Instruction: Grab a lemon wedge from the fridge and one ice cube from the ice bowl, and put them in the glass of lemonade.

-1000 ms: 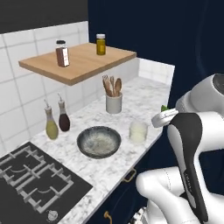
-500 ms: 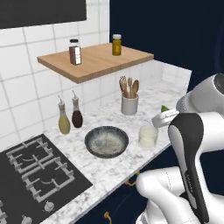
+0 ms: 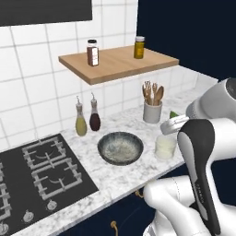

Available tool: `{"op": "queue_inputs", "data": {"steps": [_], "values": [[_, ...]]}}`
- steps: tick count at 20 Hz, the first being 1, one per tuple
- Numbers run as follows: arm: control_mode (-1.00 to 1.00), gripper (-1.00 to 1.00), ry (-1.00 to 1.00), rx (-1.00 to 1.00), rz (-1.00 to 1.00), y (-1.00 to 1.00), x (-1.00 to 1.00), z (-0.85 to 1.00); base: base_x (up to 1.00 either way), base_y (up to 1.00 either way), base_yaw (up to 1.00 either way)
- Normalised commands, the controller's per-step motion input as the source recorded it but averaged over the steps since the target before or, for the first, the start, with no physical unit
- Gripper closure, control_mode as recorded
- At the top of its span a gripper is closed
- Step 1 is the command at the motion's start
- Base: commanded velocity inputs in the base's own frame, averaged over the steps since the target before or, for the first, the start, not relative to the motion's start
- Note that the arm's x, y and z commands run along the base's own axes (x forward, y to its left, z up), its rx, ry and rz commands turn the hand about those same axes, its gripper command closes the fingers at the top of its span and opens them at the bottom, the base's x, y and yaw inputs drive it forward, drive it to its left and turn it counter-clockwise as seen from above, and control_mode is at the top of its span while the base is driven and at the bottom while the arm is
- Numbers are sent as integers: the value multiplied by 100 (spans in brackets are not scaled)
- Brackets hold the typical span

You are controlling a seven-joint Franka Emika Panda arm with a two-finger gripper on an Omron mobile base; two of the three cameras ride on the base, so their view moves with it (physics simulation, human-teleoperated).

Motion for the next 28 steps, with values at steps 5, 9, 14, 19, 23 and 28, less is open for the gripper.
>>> {"op": "queue_inputs", "data": {"steps": [5,9,14,19,23,28], "values": [[100,100,0,0,0,0,0,0,32,28,31],[-100,100,0,-4,1,13,1,-9,3,6,3],[-100,100,0,-2,0,1,0,-9,0,0,0],[-100,100,3,-1,-2,-21,4,-22,0,0,0],[-100,100,9,0,-11,-34,11,-7,0,0,0],[-100,100,11,0,-23,-40,16,-10,0,0,0]]}}
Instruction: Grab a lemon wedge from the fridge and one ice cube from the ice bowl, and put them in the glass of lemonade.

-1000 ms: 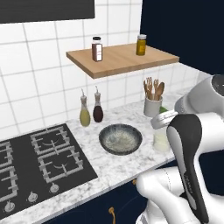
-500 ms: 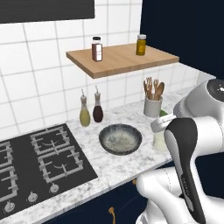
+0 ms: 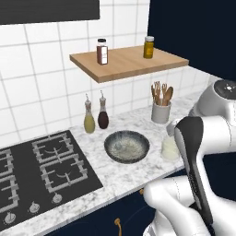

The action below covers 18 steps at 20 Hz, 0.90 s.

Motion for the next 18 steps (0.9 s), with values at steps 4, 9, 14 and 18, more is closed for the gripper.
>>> {"op": "queue_inputs", "data": {"steps": [4,9,14,18], "values": [[-100,100,1,0,-31,-19,11,-32,0,0,0],[-100,100,-3,8,-26,-7,1,-35,0,0,0],[-100,100,0,24,-14,-4,1,-12,0,0,0],[-100,100,1,18,-18,-3,31,-16,0,0,0]]}}
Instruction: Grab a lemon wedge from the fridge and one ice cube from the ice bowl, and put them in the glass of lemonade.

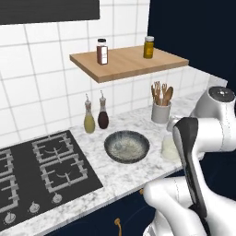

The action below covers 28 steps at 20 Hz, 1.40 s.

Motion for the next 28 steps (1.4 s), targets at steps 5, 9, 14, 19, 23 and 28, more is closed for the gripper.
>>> {"op": "queue_inputs", "data": {"steps": [5,9,14,19,23,28], "values": [[-100,100,6,4,-21,-15,53,-24,0,0,0],[-100,100,7,0,-16,-20,47,-47,0,0,0],[-100,100,7,1,-14,-14,44,-42,0,0,0],[-100,100,11,3,-10,0,39,-21,0,0,0],[-100,100,12,9,-6,0,27,-16,0,0,0],[-100,100,3,8,-2,0,31,-27,0,0,0]]}}
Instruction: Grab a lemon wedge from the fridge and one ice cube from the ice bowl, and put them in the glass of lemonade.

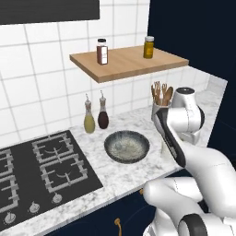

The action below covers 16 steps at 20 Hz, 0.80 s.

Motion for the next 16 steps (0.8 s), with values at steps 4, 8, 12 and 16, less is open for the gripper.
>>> {"op": "queue_inputs", "data": {"steps": [4,8,12,16], "values": [[-100,100,-1,0,-2,-3,23,-28,0,0,0],[-100,100,0,0,0,-17,15,-10,0,0,0],[-100,100,0,0,0,-9,11,-12,0,0,0],[-100,100,0,0,0,0,21,-25,0,0,0]]}}
